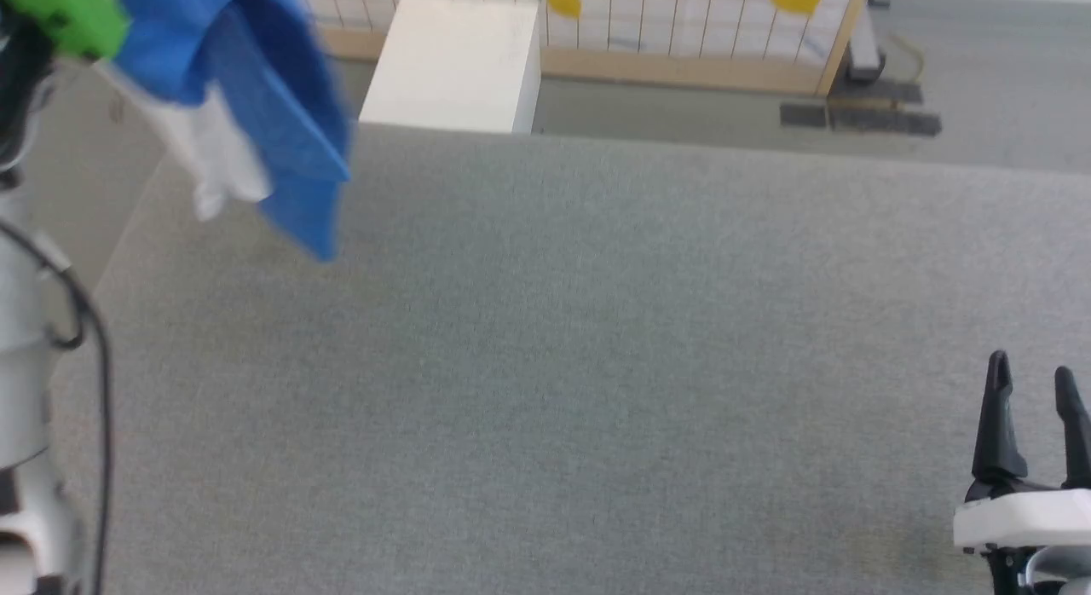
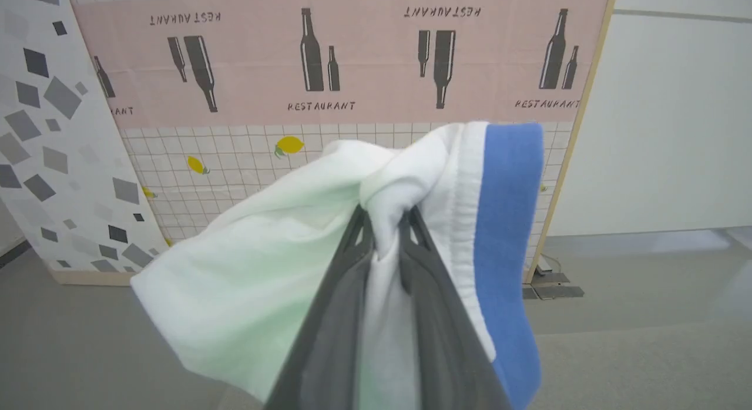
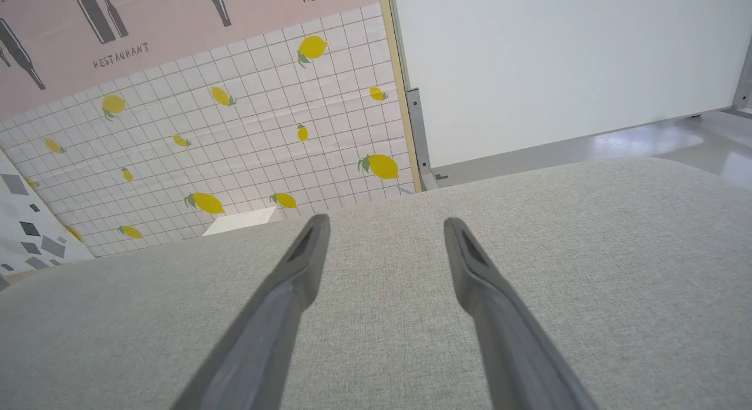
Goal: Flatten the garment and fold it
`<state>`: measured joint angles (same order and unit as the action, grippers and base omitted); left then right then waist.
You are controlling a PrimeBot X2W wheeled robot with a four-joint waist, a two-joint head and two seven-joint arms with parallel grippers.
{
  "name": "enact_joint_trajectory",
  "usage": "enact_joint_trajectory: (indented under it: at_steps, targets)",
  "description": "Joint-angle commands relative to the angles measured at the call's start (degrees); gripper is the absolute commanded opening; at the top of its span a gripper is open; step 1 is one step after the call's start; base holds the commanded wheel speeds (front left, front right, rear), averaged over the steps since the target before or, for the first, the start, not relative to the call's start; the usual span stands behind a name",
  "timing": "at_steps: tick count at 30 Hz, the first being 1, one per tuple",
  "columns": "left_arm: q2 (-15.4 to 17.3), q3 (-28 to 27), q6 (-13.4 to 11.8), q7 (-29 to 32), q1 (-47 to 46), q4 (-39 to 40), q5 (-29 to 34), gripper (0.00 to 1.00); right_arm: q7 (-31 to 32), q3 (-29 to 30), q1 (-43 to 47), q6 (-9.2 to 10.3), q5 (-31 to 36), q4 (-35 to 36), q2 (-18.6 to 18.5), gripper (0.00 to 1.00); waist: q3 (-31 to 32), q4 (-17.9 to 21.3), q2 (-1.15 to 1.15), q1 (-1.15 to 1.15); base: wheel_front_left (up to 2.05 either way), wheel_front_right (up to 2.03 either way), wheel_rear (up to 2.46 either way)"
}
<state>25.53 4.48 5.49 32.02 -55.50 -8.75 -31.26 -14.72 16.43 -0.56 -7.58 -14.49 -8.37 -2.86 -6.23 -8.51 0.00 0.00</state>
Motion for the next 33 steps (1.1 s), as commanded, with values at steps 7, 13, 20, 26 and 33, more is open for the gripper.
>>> enact_joint_trajectory:
  at_steps: [7,13,20,26,33]
  targets:
    - [-8.03,4.37,-0.49,-1.08,-6.51,2.41,-1.82,0.0,-0.28,-0.99,1.85,0.09,-1.11,-0.74,-0.01,1.0,5.67,3.16,0.0,0.0,0.0,0.0,0.0]
    - [-13.04,9.83,-0.23,0.18,-5.43,5.05,-2.47,0.0,-0.28,-0.75,2.81,0.09,-1.18,-0.78,-0.01,1.0,6.41,5.79,0.0,0.0,0.0,0.0,0.0]
    - [-20.26,15.6,-1.51,-1.49,0.82,8.42,-4.93,0.0,-0.28,-0.77,2.54,0.09,-1.19,-0.33,-0.01,1.0,4.32,8.74,0.0,0.0,0.0,0.0,0.0]
    - [-22.25,23.52,-2.93,-5.62,9.75,8.35,-6.2,0.0,-0.28,-0.88,1.16,0.09,-1.53,0.0,-0.01,1.0,1.34,10.14,0.0,0.0,0.0,0.0,0.0]
    - [-22.56,34.18,-5.25,-11.06,19.75,-4.77,-2.47,0.0,-0.28,-1.98,-0.92,0.09,-2.17,-0.15,-0.01,1.0,-1.94,11.83,0.0,0.0,0.0,0.0,0.0]
